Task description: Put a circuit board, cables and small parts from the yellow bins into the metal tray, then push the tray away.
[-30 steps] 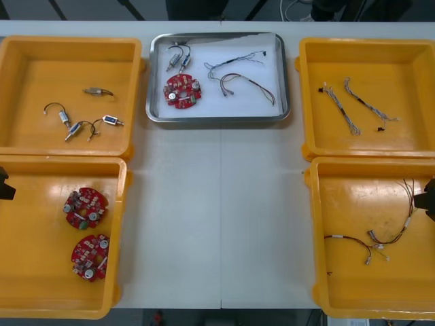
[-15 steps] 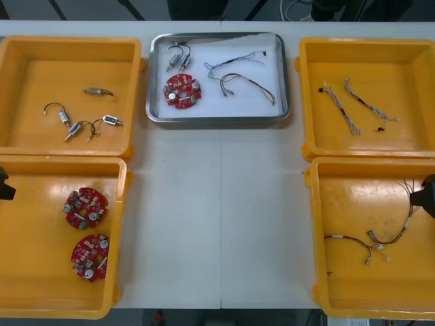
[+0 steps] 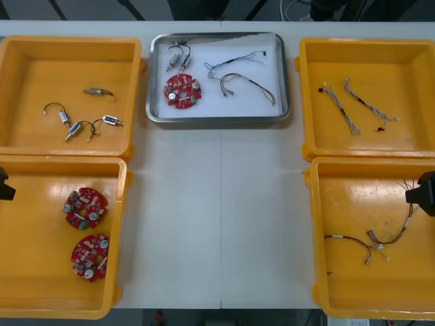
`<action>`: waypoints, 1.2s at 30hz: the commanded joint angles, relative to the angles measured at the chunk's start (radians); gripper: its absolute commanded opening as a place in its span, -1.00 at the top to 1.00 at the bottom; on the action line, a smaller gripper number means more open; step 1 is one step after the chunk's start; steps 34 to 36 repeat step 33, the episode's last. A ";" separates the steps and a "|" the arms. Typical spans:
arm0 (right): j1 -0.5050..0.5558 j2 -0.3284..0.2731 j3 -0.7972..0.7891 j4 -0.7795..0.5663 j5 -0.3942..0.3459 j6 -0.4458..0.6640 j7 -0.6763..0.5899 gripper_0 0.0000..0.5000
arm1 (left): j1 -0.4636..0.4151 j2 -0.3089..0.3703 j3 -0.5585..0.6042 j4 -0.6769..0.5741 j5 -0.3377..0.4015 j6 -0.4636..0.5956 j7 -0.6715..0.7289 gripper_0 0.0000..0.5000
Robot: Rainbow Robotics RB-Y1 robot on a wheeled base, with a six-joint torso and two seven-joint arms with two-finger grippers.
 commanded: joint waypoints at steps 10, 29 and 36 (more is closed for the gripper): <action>-0.021 -0.033 0.012 -0.005 -0.006 0.003 -0.031 -1.00 | 0.016 -0.010 0.032 -0.023 -0.009 0.004 -0.064 -1.00; -0.021 -0.033 0.012 -0.005 -0.006 0.003 -0.031 -1.00 | 0.016 -0.010 0.032 -0.023 -0.009 0.004 -0.064 -1.00; -0.021 -0.033 0.012 -0.005 -0.006 0.003 -0.031 -1.00 | 0.016 -0.010 0.032 -0.023 -0.009 0.004 -0.064 -1.00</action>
